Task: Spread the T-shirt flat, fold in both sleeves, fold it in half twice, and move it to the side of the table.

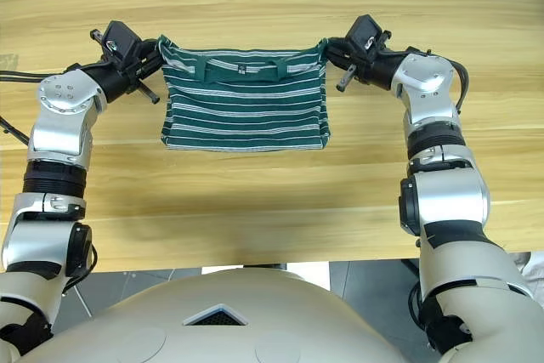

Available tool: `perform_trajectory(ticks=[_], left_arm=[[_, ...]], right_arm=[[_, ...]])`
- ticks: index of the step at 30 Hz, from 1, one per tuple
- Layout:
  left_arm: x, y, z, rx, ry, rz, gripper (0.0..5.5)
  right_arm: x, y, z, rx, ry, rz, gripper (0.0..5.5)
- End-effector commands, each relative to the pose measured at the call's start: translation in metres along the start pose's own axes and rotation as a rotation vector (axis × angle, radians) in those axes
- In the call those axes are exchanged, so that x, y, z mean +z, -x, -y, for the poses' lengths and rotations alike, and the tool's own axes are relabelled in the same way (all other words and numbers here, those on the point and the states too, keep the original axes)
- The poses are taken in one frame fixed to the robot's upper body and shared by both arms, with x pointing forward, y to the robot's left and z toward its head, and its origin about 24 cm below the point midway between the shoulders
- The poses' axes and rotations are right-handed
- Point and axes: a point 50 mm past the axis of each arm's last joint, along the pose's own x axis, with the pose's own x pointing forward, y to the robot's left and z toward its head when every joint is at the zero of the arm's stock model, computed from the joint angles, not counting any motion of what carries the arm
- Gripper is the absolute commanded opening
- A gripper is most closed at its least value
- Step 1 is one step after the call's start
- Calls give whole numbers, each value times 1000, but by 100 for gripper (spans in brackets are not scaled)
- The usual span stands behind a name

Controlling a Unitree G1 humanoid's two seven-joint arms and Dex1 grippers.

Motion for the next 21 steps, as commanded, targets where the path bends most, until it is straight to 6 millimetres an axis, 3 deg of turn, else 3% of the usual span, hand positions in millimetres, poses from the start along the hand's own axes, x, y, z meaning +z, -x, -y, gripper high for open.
perform_trajectory(ticks=[1,6,12,14,17,21], left_arm=[[3,-5,-40,389,355,43,138],[-13,-1,-45,464,447,11,138],[-13,3,-39,460,422,53,138],[-3,6,-36,439,372,111,138],[4,10,-25,390,311,153,138],[13,15,-3,310,259,200,138]], right_arm=[[-3,-1,22,-296,-148,-68,134],[-7,2,20,-318,-199,-54,223],[6,-6,0,-116,-114,109,318],[8,-9,-15,2,46,108,338],[-3,-13,-32,122,381,-45,338],[-14,-27,-48,172,670,-190,338]])
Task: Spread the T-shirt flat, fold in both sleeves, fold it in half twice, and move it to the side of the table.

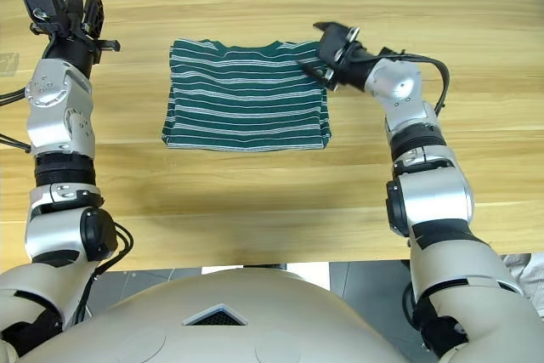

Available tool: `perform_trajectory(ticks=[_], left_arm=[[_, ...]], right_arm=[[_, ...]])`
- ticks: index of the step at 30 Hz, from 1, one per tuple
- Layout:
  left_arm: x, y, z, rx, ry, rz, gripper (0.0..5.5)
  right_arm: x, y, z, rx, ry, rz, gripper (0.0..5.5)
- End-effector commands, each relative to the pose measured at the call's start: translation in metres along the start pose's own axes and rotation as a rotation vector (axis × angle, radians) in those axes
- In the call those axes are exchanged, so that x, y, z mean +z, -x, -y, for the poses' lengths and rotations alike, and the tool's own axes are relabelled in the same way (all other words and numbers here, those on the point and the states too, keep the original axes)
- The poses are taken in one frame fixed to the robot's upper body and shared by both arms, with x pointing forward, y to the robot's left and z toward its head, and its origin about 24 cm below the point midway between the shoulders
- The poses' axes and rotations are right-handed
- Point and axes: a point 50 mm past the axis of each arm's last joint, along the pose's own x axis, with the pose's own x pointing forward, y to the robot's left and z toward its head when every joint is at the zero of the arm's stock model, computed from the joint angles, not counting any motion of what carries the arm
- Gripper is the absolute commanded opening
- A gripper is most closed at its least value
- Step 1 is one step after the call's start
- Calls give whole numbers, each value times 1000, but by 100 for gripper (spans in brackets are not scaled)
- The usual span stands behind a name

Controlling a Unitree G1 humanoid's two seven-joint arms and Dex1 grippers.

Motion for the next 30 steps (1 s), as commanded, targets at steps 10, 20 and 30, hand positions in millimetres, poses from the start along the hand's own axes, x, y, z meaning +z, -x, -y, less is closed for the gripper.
perform_trajectory(ticks=[10,20,30], left_arm=[[10,23,36,-131,-38,76,138],[18,82,10,-124,-167,71,138],[12,102,24,-183,-137,39,138]], right_arm=[[-30,-1,-17,140,526,-313,338],[-32,89,-62,531,116,-8,338],[44,125,-105,802,-111,246,338]])
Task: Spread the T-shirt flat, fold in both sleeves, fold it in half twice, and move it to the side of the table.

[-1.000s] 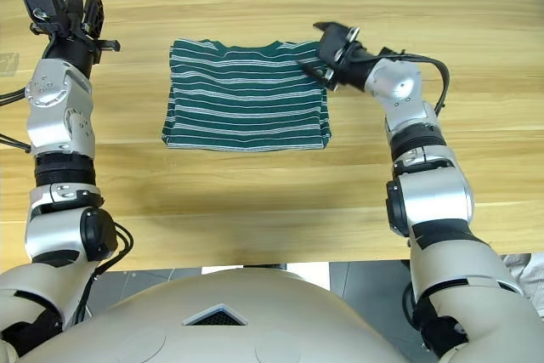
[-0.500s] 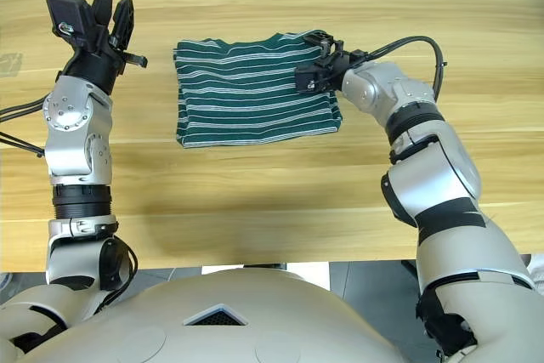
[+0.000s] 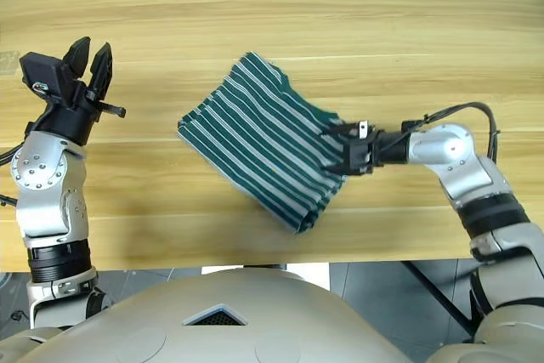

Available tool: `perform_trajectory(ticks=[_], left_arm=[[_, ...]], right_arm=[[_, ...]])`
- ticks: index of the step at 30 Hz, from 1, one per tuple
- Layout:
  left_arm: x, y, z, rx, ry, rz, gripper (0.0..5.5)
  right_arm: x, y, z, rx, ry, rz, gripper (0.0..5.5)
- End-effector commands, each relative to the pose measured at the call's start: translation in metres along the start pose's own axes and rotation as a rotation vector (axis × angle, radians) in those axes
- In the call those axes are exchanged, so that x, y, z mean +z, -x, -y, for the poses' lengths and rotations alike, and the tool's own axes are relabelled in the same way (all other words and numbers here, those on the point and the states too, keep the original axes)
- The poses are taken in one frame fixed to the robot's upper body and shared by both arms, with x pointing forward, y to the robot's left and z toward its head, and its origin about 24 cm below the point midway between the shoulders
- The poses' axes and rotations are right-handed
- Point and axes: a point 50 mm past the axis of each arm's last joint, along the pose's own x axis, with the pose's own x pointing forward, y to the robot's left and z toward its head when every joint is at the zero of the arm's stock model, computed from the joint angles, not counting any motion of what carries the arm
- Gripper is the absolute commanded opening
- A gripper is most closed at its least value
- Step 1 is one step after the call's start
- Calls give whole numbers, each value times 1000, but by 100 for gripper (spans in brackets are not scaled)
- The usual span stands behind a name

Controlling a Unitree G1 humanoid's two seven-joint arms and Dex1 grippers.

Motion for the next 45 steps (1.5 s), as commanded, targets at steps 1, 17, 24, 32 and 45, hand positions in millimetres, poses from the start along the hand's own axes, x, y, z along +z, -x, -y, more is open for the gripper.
perform_trajectory(ticks=[1,17,24,32,45], left_arm=[[0,6,11,-42,31,-24,138],[-13,12,47,-90,180,-46,138],[-14,5,51,-103,173,-44,138],[-19,0,53,-99,179,-50,138],[-21,-6,57,-121,166,-50,138]], right_arm=[[28,-13,-31,160,-92,103,338],[38,-62,-34,125,-60,203,338],[48,-101,-44,250,-24,263,338],[53,-136,-14,109,16,315,338],[70,-171,3,-19,-124,478,338]])
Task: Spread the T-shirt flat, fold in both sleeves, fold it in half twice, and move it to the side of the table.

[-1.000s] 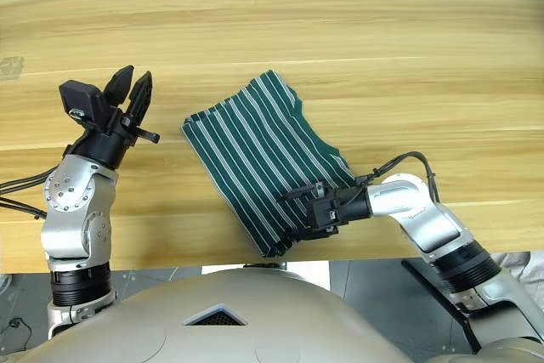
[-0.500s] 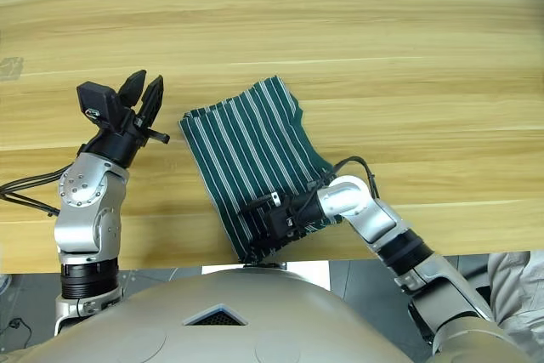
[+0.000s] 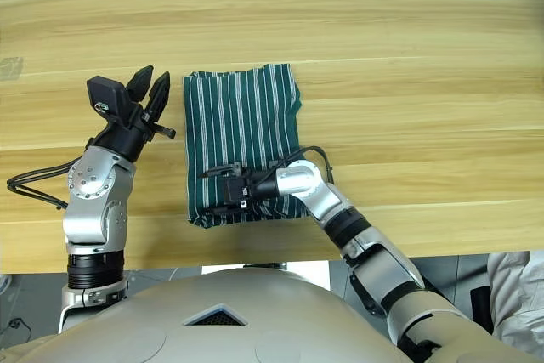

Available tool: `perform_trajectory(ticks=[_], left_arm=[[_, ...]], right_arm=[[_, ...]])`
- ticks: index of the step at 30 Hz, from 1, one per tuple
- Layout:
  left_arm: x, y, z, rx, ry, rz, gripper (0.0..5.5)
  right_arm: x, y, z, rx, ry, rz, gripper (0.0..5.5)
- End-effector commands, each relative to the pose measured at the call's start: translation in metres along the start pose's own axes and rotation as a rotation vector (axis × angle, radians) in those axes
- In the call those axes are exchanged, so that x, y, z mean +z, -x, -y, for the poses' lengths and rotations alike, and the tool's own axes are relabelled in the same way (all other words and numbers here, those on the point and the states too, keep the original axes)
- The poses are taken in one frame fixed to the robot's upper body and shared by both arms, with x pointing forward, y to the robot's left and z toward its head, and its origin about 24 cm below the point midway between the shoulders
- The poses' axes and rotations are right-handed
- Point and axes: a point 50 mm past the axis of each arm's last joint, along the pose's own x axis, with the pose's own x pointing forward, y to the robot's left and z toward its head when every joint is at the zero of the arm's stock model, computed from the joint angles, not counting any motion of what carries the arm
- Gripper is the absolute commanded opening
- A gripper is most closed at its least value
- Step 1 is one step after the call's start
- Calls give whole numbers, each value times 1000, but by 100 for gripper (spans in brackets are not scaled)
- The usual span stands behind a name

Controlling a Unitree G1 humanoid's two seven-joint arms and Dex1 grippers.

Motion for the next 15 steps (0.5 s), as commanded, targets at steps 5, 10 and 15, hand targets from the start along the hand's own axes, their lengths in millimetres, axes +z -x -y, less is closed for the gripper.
perform_trajectory(ticks=[5,10,15], left_arm=[[-2,-2,4,-17,-1,-6,138],[-1,-1,4,-25,-1,-2,138],[6,15,2,-100,-125,2,138]], right_arm=[[30,22,21,-212,23,201,338],[53,38,33,-295,51,278,338],[62,83,31,-419,91,263,338]])
